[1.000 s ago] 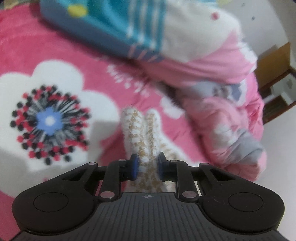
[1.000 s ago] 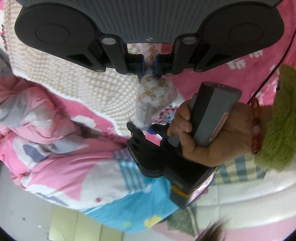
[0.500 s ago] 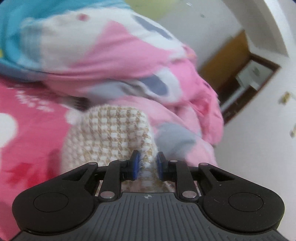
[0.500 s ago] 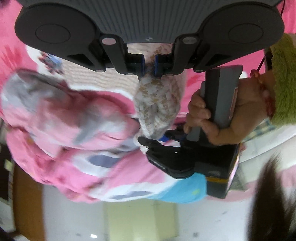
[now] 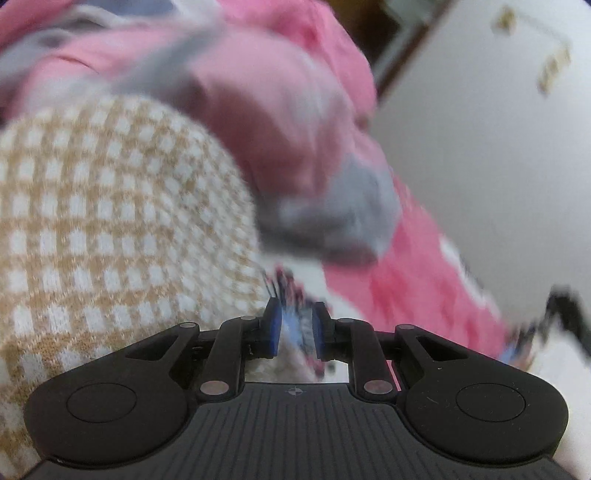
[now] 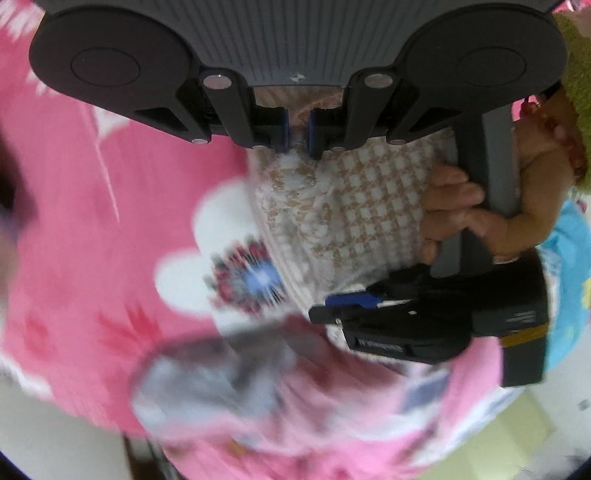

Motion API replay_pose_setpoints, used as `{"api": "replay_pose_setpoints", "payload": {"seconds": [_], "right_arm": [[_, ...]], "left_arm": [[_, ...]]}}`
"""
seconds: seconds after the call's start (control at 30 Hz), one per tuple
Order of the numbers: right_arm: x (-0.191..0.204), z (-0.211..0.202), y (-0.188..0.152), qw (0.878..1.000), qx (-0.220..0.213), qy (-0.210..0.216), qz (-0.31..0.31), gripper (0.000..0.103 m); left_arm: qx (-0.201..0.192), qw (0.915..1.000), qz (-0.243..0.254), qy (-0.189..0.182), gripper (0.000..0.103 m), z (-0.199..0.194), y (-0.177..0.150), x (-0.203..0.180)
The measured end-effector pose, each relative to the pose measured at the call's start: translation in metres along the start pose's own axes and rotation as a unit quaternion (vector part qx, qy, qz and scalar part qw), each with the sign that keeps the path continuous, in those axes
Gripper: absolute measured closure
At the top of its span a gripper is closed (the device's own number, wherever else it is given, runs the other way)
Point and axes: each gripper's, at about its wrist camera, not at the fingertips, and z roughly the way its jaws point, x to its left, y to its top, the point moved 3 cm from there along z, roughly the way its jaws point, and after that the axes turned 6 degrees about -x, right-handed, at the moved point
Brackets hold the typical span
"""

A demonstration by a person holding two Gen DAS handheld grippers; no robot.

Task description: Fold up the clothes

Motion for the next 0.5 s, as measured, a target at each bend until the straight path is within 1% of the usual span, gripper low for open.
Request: {"api": "replay_pose_setpoints", "payload": {"seconds": [0.1, 0.13, 0.2, 0.23, 0.3, 0.37, 0.43, 0.5], "right_arm": [[-0.019, 0.013, -0.012, 0.998, 0.024, 0.012, 0.056, 0.094], [-0.023, 0.011, -0.011, 0.997, 0.026, 0.019, 0.071, 0.094], [-0.028, 0.005, -0.01, 0.994, 0.027, 0.039, 0.102, 0.094], [-0.029, -0.001, -0.008, 0.992, 0.025, 0.053, 0.114, 0.094], [-0.031, -0.008, -0.006, 0.988, 0.026, 0.073, 0.131, 0.094], [-0.031, -0.005, -0.006, 0.987, 0.033, 0.077, 0.135, 0.094], [-0.033, 0.006, -0.011, 0.987, 0.041, 0.073, 0.14, 0.094], [-0.036, 0.018, -0.019, 0.985, 0.05, 0.069, 0.152, 0.094]], "left_arm": [[0.023, 0.9991, 0.033, -0.009, 0.082, 0.007, -0.01, -0.011], [0.027, 0.999, 0.031, -0.014, 0.08, 0.005, -0.009, -0.012], [0.021, 0.9995, -0.003, -0.022, 0.078, -0.013, 0.002, -0.007], [0.007, 0.9996, -0.018, -0.021, 0.076, -0.03, 0.007, -0.002], [-0.021, 0.9991, -0.037, -0.004, 0.075, -0.062, 0.015, 0.01], [-0.04, 0.9981, -0.041, 0.025, 0.075, -0.092, 0.016, 0.021], [-0.033, 0.9983, -0.024, 0.041, 0.076, -0.11, 0.008, 0.026], [-0.025, 0.9983, 0.007, 0.053, 0.076, -0.119, -0.005, 0.021]]}}
